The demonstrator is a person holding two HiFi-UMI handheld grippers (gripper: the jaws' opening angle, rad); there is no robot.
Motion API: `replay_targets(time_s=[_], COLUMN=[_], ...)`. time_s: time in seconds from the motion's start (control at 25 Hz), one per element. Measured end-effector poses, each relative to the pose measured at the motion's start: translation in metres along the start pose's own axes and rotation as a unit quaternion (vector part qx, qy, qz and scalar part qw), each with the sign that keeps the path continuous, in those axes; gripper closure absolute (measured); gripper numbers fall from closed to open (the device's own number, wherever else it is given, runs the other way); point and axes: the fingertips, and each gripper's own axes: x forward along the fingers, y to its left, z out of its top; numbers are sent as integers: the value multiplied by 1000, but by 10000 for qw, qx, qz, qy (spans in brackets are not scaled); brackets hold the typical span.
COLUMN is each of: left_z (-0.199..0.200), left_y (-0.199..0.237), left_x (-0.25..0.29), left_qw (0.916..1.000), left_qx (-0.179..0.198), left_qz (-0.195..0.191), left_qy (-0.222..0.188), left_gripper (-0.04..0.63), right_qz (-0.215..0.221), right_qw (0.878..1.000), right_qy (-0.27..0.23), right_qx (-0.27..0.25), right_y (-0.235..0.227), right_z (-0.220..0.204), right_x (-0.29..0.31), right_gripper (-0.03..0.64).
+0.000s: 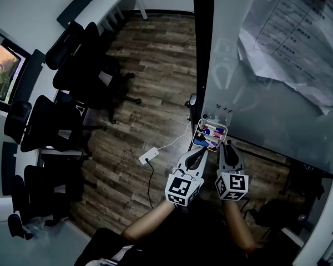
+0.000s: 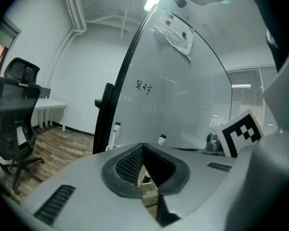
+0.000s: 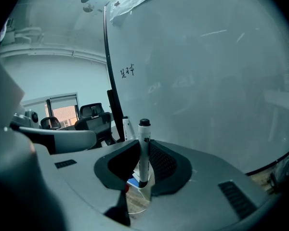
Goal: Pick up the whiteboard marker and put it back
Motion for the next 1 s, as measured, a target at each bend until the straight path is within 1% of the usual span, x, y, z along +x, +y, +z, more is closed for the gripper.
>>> replay_targets(time_s=[0.28,0.68,1.0], left_z=[-2,-6,-10], left_y=[2,2,1], left_x=[2,2,-2], left_qw=[10000,10000,9999], left_qx=[-14,-45,-86], left_qz=[27,50,67], left_qy=[25,54,68], left_gripper=[588,588,588], right_qz=[-3,16,45], right_qw=[9998,9995,9993], right_qy=[183,316,364], right_qx=[58,53,5], right_y=[-2,-3,-4], right_z=[-14,-25,-27], right_x=[7,10,14], right_gripper=[541,541,541])
